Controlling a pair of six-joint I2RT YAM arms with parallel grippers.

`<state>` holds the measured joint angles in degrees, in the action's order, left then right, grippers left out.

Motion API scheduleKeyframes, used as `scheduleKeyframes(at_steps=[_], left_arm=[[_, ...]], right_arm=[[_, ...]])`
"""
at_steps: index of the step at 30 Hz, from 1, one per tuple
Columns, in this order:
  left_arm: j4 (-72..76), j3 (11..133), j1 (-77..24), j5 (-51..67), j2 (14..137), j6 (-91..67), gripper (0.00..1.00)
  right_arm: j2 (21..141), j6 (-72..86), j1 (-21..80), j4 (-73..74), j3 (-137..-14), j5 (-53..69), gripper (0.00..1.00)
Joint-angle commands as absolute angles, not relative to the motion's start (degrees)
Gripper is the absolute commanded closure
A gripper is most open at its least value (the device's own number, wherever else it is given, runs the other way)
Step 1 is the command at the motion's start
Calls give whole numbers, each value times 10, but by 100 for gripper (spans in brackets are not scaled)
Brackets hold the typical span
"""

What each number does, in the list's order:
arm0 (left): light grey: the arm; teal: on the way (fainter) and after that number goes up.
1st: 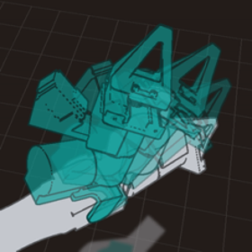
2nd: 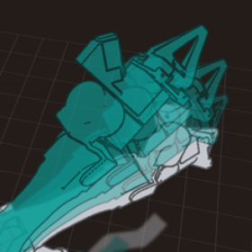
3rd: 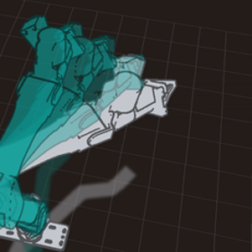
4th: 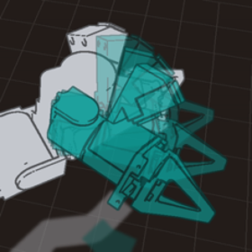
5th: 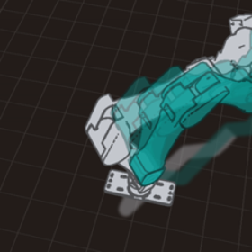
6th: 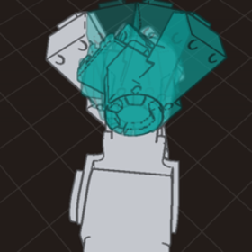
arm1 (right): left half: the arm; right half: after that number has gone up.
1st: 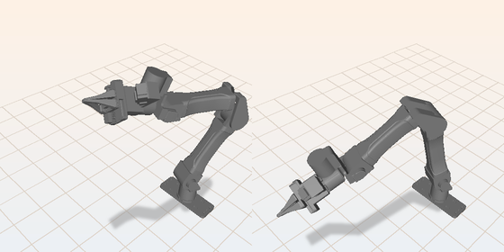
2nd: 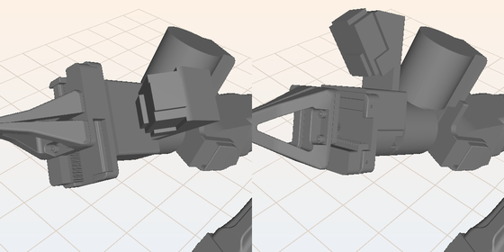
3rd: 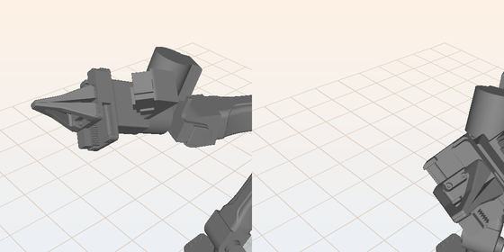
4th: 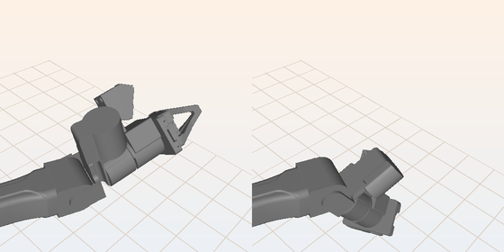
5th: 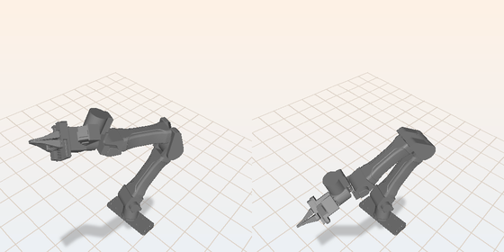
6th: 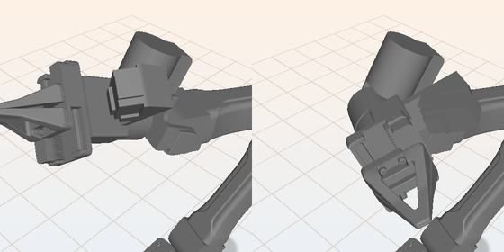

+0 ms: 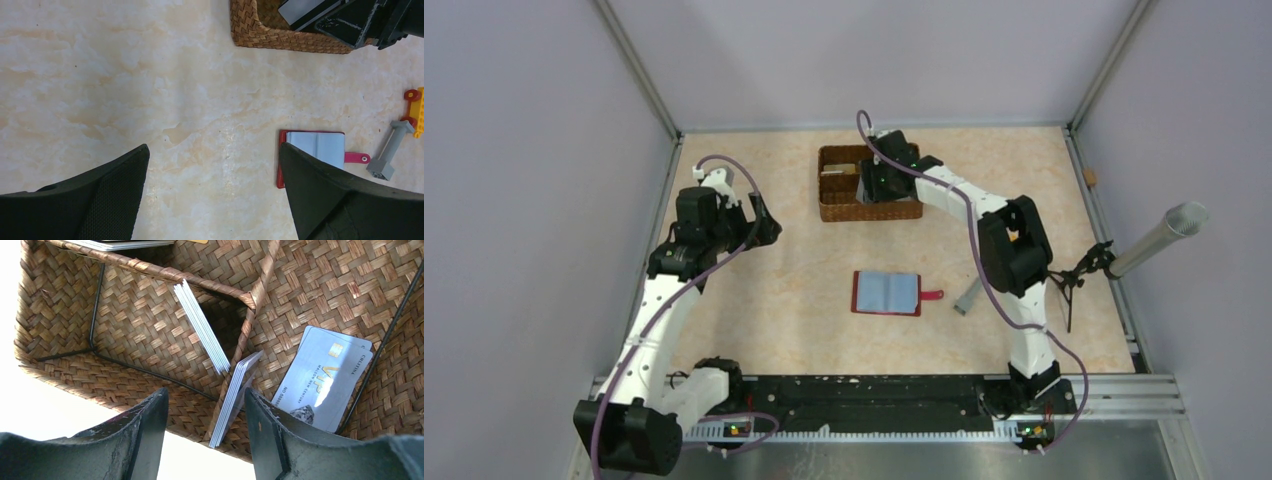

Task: Put the credit cards into the card holder
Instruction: Pick up the credit card from the storage box.

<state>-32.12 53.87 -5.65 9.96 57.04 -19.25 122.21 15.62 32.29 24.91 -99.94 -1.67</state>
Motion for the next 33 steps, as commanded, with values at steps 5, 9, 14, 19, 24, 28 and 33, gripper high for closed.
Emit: scheduleKeyframes(at_steps=[5,9,14,19,24,28,33], left_arm=[[-298,534,-53,95,560,-180,1],[-297,534,-53,96,562,-180,1],[-297,533,-53,98,564,-180,1],[-297,533,-53,102,567,-180,1],[-297,532,-53,106,568,-180,1],[-298,532,-53,109,570,-181,1],[-297,532,-53,111,570,-181,1]], right_arm=[[1196,167,318,235,-1028,18,45],[1187,168,318,234,-1027,19,45],[1178,170,318,237,-1025,16,46],[1164,174,318,236,-1020,15,47],[1155,176,318,238,-1017,11,48],[1154,175,318,241,-1017,6,54],[1155,176,318,243,-1014,3,66]])
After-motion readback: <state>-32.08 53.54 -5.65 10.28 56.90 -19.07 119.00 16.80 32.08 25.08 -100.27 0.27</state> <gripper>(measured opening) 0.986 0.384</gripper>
